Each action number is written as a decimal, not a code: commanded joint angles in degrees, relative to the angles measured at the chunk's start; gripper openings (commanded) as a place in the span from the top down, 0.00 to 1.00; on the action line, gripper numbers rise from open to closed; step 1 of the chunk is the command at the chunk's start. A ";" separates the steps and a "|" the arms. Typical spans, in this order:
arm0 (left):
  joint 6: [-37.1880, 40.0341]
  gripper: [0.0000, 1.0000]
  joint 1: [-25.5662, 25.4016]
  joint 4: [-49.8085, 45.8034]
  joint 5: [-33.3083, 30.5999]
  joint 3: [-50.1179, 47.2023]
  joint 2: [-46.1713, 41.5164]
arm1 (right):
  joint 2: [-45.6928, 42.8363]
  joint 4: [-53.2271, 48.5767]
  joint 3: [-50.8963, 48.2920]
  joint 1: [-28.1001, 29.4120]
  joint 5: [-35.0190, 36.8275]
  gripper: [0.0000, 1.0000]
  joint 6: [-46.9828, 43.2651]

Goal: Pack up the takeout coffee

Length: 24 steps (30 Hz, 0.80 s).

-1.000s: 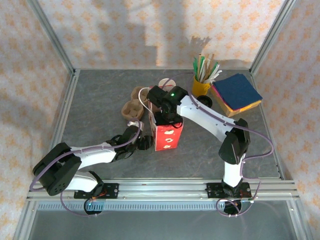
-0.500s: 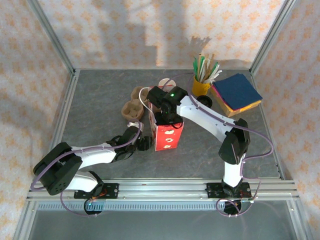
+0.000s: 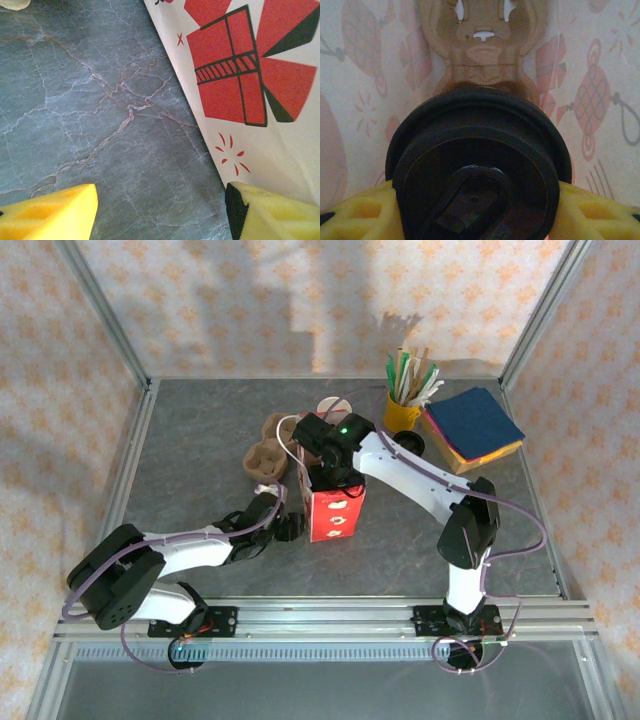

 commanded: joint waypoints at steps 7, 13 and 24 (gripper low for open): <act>0.23 0.30 -0.57 0.64 -1.75 -0.10 -0.15 | -0.24 -1.34 0.58 0.36 1.22 0.52 0.23; 0.18 0.29 -0.52 0.73 -1.84 -0.12 -0.15 | -0.41 -1.36 0.29 0.33 1.45 0.52 0.41; 0.18 0.29 -0.57 0.73 -1.93 -0.20 -0.06 | -0.20 -1.31 -0.15 0.34 1.72 0.52 0.27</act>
